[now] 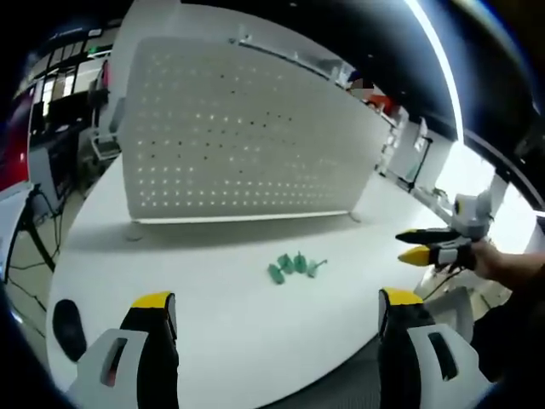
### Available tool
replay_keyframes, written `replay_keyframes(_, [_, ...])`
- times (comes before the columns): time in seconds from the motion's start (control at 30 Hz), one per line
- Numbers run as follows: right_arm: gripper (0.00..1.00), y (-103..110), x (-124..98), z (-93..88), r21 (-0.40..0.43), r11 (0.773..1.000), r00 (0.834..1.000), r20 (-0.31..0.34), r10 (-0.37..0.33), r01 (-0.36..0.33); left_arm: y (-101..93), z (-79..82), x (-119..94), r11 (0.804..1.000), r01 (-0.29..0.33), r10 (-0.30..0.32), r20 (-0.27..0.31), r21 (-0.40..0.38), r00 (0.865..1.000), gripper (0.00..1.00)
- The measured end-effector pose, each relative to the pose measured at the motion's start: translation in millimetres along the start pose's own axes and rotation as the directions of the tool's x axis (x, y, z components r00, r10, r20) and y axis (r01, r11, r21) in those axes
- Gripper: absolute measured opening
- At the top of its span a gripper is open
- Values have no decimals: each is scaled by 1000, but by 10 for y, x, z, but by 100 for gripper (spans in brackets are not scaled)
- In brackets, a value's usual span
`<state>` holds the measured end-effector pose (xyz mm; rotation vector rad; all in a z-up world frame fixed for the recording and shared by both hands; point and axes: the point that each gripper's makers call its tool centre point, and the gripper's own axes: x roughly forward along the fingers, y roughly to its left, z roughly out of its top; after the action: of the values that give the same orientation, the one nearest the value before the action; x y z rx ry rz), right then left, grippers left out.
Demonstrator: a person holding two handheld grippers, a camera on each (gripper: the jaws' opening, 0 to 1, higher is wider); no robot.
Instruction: Insert the hook assembly into the mounting plate slot until the hook locks in place.
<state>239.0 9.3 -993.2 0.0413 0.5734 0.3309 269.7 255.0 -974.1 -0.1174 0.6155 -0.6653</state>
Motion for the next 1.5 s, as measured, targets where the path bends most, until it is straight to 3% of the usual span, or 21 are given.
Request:
replay_keyframes(0.43, [52,28,209,-49,-39,999,999,-32,37,-38,46,-85,34,1000,-19,19,-25,-18,1000,100])
replay_keyframes(0.77, [43,75,600,-12,-98,988,991,-74,110,-117,86,-99,55,999,-27,27,-42,-18,999,100])
replay_keyframes(1.13, [39,200,1098,-8,-143,961,966,-145,216,-236,114,-83,92,999,-30,29,-46,-25,998,100])
replay_keyframes(1.5, [31,137,1535,-52,-183,933,936,-231,264,-309,213,-83,63,998,-52,50,-56,-36,997,99])
